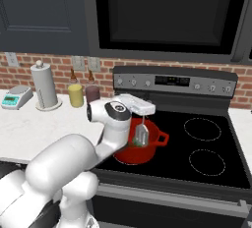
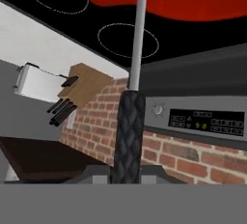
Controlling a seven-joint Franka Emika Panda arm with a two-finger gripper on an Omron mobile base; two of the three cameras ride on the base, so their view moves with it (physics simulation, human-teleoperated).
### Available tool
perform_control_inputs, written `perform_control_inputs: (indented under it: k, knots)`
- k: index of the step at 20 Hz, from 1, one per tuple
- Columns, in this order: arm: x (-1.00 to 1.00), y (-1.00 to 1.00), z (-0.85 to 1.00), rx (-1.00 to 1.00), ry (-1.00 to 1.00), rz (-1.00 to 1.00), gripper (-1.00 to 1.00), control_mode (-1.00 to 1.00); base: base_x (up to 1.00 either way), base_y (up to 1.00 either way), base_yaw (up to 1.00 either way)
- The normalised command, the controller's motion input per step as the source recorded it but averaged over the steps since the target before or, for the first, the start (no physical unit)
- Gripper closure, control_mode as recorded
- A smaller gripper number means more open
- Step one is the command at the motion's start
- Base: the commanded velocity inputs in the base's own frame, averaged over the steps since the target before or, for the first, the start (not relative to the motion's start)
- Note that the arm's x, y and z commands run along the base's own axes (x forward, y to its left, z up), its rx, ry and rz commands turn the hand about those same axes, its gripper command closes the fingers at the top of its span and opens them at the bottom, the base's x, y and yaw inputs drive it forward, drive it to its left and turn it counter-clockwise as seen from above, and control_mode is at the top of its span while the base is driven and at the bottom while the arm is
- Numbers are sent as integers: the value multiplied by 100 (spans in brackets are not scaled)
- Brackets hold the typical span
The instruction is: Put the mushroom and broccoli in the pot. Retrieve the spatula and lightly stir the vegetables in the pot.
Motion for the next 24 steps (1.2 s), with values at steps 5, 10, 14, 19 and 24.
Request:
perform_control_inputs:
  k: [5, 10, 14, 19, 24]
  knots:
    - [35, 7, -10, -2, 0, 2, 100, -100, 0, 0, 0]
    - [35, 10, -55, 0, 0, 2, 100, -100, 0, 0, 0]
    - [21, 7, -79, 0, -12, 0, 100, -100, 0, 0, 0]
    - [11, 2, -58, 0, -17, 1, 100, -100, 0, 0, 0]
    - [7, 17, -27, 6, -36, 5, 100, -100, 0, 0, 0]
